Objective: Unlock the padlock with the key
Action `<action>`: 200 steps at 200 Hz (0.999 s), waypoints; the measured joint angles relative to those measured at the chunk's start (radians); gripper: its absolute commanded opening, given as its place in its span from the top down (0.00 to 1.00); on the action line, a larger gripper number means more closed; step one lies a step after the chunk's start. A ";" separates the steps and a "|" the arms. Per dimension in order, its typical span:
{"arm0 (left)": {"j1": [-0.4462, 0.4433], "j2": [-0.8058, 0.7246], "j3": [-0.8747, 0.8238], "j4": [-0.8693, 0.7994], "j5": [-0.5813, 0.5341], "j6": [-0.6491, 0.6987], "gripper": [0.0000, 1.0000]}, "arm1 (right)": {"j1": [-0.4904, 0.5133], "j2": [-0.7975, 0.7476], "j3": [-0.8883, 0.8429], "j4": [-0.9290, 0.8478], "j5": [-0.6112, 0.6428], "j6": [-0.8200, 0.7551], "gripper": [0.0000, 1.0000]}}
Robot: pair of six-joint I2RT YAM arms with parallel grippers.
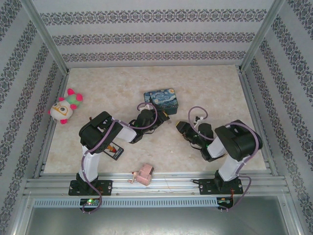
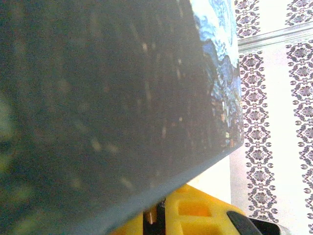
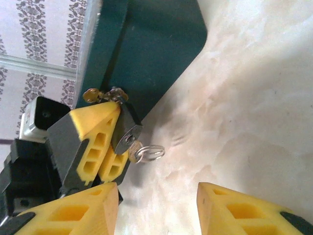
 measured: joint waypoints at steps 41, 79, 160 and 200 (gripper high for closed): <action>0.000 0.000 0.009 -0.018 0.006 0.003 0.97 | 0.029 -0.346 0.039 -0.406 0.077 -0.199 0.55; 0.008 -0.001 0.022 -0.034 0.043 -0.006 0.96 | 0.126 -0.678 0.162 -0.865 0.269 -0.476 0.56; 0.014 -0.011 0.048 -0.101 0.090 -0.018 0.96 | 0.278 -0.619 0.291 -1.240 0.478 -0.764 0.61; 0.018 -0.019 0.048 -0.118 0.105 -0.024 0.96 | 0.343 -0.423 0.403 -1.263 0.514 -0.834 0.61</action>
